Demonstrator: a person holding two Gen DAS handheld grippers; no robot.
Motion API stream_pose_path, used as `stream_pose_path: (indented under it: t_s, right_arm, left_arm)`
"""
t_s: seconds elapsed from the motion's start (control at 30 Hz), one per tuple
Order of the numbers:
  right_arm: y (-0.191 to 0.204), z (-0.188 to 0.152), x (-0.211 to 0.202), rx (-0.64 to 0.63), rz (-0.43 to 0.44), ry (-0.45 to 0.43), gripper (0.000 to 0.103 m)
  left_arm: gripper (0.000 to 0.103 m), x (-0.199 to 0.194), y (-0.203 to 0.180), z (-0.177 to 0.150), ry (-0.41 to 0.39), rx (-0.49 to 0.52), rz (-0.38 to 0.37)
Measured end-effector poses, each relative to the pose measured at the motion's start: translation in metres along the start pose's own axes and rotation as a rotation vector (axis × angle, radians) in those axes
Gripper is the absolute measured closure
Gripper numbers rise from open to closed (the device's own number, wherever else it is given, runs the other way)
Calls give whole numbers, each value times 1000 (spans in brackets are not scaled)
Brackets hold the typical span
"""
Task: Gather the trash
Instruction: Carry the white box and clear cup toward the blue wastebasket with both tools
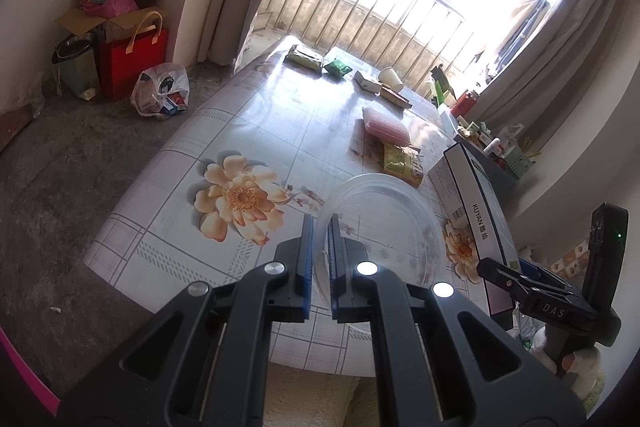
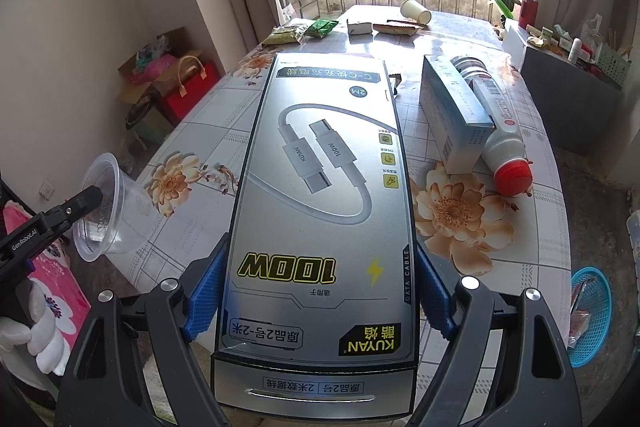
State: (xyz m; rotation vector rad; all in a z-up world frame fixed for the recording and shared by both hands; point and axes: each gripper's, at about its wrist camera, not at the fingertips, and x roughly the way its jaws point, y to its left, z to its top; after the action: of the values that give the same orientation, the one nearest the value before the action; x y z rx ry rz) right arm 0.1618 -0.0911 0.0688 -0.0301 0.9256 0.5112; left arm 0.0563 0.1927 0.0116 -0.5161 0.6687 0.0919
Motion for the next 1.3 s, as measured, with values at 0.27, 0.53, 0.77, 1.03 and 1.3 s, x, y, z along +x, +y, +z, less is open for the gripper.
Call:
stream_pose_path:
  t_s: [0.27,0.53,0.77,1.03,1.3]
  right_arm:
    - [-11,8,-32,22,-3,-73,23]
    - [-38,7,-68,74,-29,-144,23]
    - [-68,0,-95,131,-78,-192,23]
    - [-100,-11,-122,205,-132,-243,23]
    - [-126,-26,-144,271,-191,-278,23]
  left_arm:
    - [98,-12,-23,12,-35,56,-33]
    - [98,-18,-57,25,-61,125,-88]
    - [98,-14,-92,33,-62,185,-145]
    - [98,0,-131,37,-36,232,-215]
    - [98,14,-177,39,-4,285,-286]
